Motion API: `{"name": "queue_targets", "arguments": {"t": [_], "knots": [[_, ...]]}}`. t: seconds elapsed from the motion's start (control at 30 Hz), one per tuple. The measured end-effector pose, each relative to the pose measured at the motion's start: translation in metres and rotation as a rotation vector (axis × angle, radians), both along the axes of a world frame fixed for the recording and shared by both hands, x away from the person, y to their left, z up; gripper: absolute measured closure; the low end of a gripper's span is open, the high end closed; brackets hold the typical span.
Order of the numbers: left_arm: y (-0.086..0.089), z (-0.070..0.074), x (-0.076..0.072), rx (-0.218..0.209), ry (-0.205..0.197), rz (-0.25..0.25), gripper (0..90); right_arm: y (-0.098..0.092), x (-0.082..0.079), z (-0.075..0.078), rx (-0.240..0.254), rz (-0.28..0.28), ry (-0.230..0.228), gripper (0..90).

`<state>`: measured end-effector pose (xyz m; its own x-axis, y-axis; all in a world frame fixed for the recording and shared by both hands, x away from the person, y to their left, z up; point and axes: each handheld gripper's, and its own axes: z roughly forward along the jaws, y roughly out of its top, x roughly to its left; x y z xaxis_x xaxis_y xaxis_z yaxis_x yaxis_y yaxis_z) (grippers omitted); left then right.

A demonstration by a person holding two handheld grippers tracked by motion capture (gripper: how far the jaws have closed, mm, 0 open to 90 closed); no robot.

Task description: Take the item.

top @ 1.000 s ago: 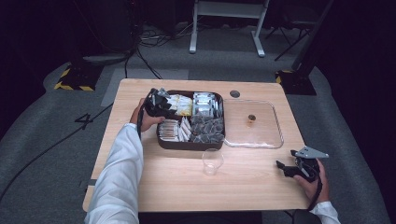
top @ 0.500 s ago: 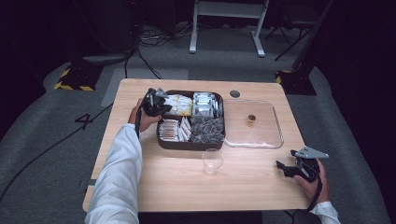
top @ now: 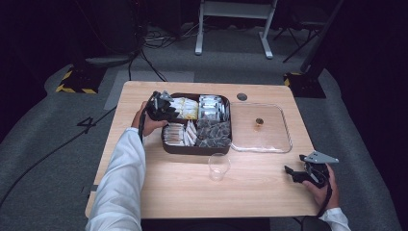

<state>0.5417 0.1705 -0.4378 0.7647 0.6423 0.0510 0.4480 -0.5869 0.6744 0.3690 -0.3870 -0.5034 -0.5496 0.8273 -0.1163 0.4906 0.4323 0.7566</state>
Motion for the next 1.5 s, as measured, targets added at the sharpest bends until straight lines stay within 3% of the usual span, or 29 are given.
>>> {"name": "queue_targets", "arguments": {"t": [0.1, 0.27, 0.3, 0.5, 0.73, 0.9, 1.5], "knots": [[-0.001, -0.002, 0.001, 0.027, -0.012, 0.014, 63.7, 0.000, 0.000, 0.000, 0.000, 0.000, 0.000, 17.0], [-0.002, -0.003, 0.005, 0.035, 0.001, 0.034, 63.4, 0.000, 0.000, 0.000, -0.002, -0.001, -0.002, 17.0], [-0.002, -0.004, 0.005, 0.029, 0.008, 0.026, 69.3, 0.000, 0.000, 0.000, -0.002, -0.001, -0.001, 17.0], [-0.001, -0.009, 0.008, 0.042, 0.014, 0.044, 74.4, 0.000, 0.000, 0.000, -0.002, 0.000, -0.002, 17.0], [-0.002, -0.010, 0.008, 0.072, -0.004, 0.046, 89.7, 0.001, -0.001, 0.000, -0.003, 0.005, -0.003, 17.0], [0.004, -0.003, 0.006, 0.039, -0.033, 0.057, 90.0, 0.001, -0.001, 0.000, -0.004, 0.005, -0.004, 17.1], [0.017, 0.044, -0.018, -0.084, -0.155, 0.062, 90.0, 0.000, 0.000, 0.000, 0.002, 0.005, 0.002, 17.0]]}}
